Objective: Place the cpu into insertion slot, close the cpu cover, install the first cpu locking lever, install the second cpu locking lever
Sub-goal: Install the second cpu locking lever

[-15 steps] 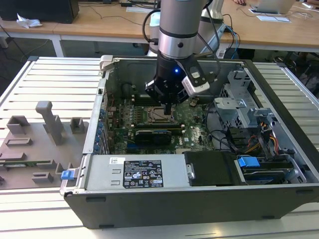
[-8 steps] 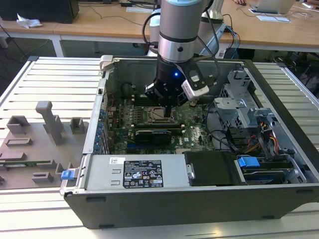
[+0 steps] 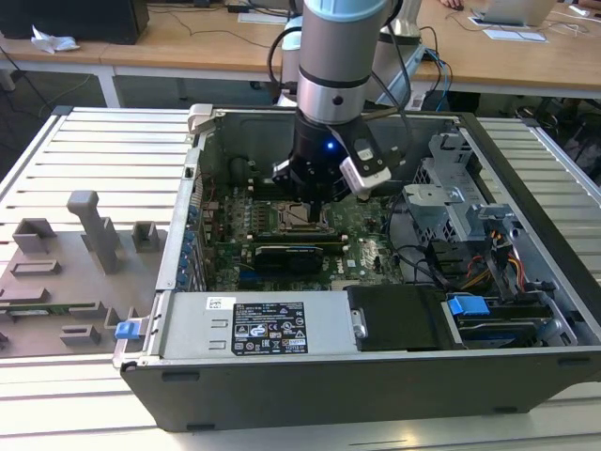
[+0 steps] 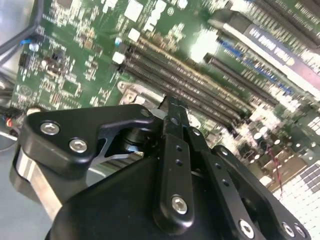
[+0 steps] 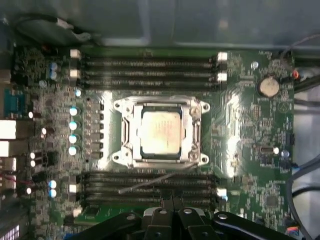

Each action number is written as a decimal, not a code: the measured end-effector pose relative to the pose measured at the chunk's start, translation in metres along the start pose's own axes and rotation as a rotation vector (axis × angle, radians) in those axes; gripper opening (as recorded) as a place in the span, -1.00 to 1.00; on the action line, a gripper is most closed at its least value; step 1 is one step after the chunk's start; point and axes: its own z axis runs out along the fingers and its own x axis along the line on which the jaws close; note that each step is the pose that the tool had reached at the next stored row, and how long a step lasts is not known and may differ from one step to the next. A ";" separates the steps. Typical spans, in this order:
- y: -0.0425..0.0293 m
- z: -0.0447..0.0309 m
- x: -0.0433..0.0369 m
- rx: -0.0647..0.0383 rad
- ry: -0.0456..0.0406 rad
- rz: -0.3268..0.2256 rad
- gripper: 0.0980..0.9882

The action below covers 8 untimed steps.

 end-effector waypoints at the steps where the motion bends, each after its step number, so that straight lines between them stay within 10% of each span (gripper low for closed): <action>1: 0.0000 0.0001 0.0004 -0.017 -0.0001 0.000 -0.98; 5: -0.0005 0.0007 0.0012 -0.060 -0.0004 0.000 -0.98; 8: -0.0027 0.0008 0.0014 -0.060 -0.0004 0.000 -0.98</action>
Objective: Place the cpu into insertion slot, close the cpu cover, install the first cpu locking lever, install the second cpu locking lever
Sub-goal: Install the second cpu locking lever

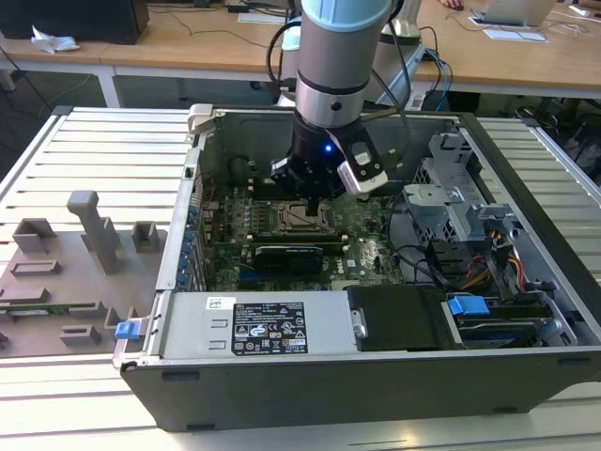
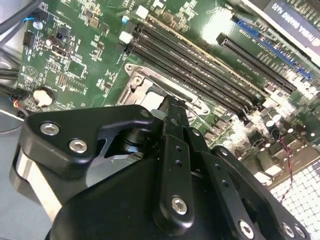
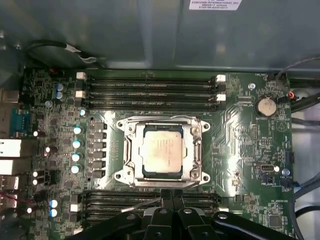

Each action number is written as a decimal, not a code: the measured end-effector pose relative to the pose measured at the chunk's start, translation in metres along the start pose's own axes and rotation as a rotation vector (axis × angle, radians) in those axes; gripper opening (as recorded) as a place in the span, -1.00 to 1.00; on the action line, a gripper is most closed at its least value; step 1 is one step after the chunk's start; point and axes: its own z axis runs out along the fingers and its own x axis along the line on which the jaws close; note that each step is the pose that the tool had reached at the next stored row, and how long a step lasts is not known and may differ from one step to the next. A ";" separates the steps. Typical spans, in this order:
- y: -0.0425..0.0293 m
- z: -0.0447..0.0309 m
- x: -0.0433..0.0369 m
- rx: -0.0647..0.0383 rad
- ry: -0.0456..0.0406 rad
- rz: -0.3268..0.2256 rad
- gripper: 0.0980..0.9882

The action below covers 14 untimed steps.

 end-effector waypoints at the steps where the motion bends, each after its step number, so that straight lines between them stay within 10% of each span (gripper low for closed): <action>1: -0.0008 0.0000 0.0001 0.000 0.0000 0.000 -0.98; 14: -0.0148 0.0066 0.0026 -0.001 0.0000 0.000 -0.98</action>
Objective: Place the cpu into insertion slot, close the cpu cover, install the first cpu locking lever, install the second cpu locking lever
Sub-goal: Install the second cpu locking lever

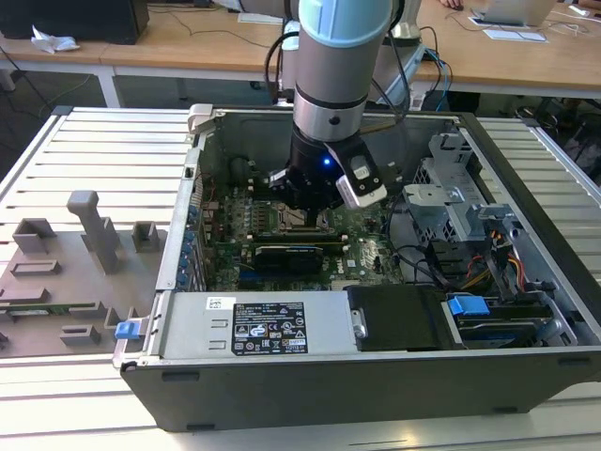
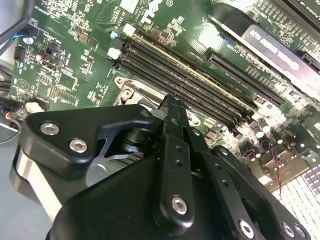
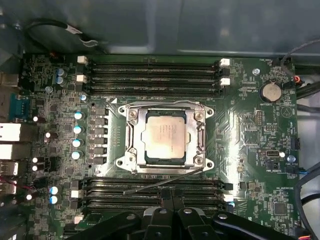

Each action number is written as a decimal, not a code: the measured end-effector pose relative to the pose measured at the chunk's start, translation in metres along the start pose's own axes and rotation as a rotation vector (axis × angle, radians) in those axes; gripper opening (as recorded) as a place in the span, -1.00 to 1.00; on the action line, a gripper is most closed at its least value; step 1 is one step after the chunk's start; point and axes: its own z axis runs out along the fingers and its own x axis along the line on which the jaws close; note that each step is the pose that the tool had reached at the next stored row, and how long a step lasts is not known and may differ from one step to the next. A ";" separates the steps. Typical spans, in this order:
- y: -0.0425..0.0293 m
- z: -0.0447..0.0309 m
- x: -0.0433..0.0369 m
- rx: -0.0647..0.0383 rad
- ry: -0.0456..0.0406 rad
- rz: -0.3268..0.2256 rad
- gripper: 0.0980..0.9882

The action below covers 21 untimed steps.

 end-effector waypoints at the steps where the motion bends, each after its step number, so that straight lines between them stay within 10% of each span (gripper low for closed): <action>1: -0.0005 0.0027 0.0015 -0.003 0.0001 0.000 -0.98; 4: -0.0007 0.0069 0.0116 -0.035 -0.0004 0.000 -0.98; 12: -0.0028 0.0261 0.0352 -0.039 0.0007 -0.007 -0.98; 21: -0.0037 0.0375 0.0492 -0.100 0.0085 -0.076 -0.98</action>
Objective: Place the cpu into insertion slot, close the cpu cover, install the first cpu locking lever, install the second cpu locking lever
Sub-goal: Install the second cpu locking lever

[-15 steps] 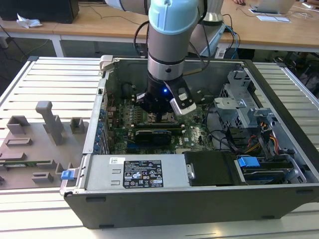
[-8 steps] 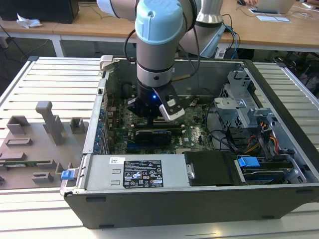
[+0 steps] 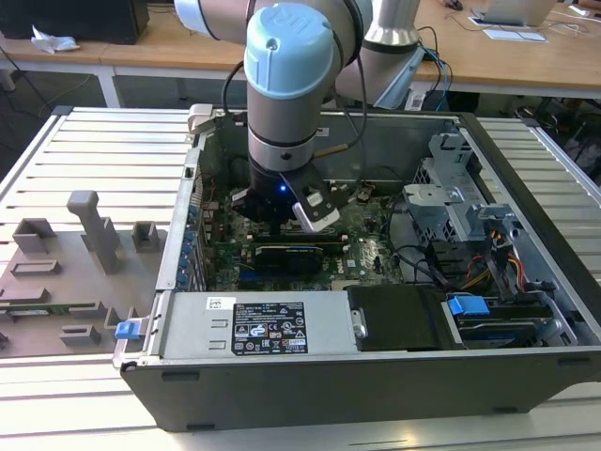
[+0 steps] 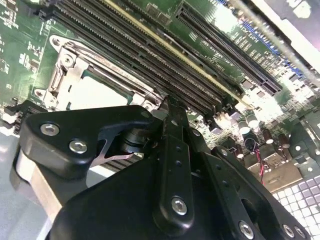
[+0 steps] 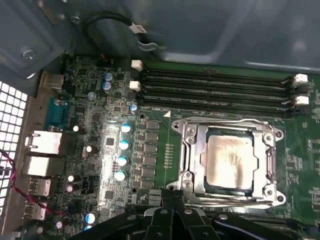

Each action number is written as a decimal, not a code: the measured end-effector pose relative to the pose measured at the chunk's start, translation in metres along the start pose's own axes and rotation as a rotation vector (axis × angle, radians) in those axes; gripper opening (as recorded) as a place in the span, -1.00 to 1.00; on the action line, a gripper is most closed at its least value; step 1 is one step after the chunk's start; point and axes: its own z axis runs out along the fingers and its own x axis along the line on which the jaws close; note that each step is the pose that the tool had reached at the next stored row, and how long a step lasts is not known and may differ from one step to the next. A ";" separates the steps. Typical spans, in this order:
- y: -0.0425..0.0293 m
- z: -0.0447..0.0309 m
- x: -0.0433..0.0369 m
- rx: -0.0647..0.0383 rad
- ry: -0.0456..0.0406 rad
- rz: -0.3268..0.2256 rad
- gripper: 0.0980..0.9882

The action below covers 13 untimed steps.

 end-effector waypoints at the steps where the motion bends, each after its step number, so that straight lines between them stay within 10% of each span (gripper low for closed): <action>1: 0.0002 0.0006 0.0000 -0.002 0.0005 -0.003 -0.98; 13: 0.0016 0.0078 -0.0002 -0.027 0.0048 -0.034 -0.98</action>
